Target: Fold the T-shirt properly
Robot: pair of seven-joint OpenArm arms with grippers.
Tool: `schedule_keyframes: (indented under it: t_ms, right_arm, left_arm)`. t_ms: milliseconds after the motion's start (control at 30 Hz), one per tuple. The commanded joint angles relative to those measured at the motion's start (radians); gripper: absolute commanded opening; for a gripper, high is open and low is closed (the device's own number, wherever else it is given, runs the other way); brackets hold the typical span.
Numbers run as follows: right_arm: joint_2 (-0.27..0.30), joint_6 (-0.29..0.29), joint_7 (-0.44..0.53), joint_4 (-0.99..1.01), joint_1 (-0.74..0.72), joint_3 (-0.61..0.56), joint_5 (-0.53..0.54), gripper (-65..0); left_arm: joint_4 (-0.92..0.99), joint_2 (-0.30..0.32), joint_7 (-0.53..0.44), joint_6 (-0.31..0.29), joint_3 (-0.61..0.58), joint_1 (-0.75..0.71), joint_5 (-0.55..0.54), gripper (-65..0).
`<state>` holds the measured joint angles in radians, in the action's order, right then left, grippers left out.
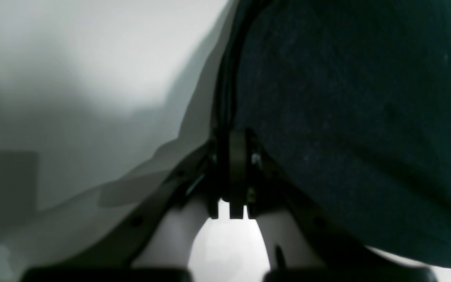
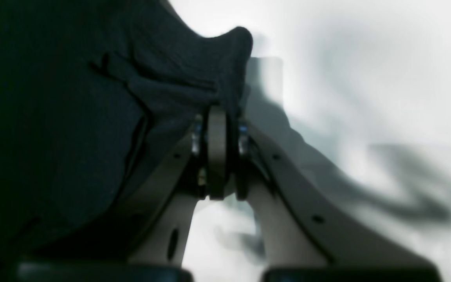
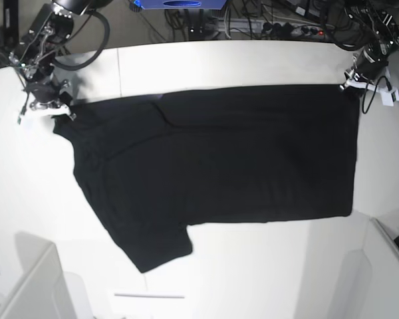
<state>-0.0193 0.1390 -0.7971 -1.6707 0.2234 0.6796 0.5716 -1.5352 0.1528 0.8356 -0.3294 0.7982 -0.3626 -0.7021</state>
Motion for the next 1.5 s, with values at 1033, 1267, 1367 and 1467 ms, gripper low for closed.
schedule_keyframes:
  t_ms: [1033, 1267, 1367, 1467]
  right_arm:
    - [0.012, 0.003, 0.026, -0.154, 0.259, 0.007, 0.006, -65.0]
    - [0.012, 0.003, 0.017, -0.154, 0.279, 0.005, 0.006, -65.0]
    - [0.012, 0.003, -0.023, -0.154, 0.275, 0.009, 0.006, -65.0]
    - [0.012, 0.003, -0.037, -0.154, 0.273, 0.009, 0.006, -65.0]
  left_arm:
    - [-0.113, -0.017, -0.017, 0.002, 0.008, -0.180, -0.001, -65.0]
    - [-0.115, -0.017, -0.017, 0.002, 0.008, -0.183, -0.001, -65.0]
    - [-0.115, -0.017, -0.017, 0.002, 0.008, -0.194, -0.001, -65.0]
    - [-0.115, -0.017, -0.017, 0.005, 0.013, -0.195, 0.000, -65.0]
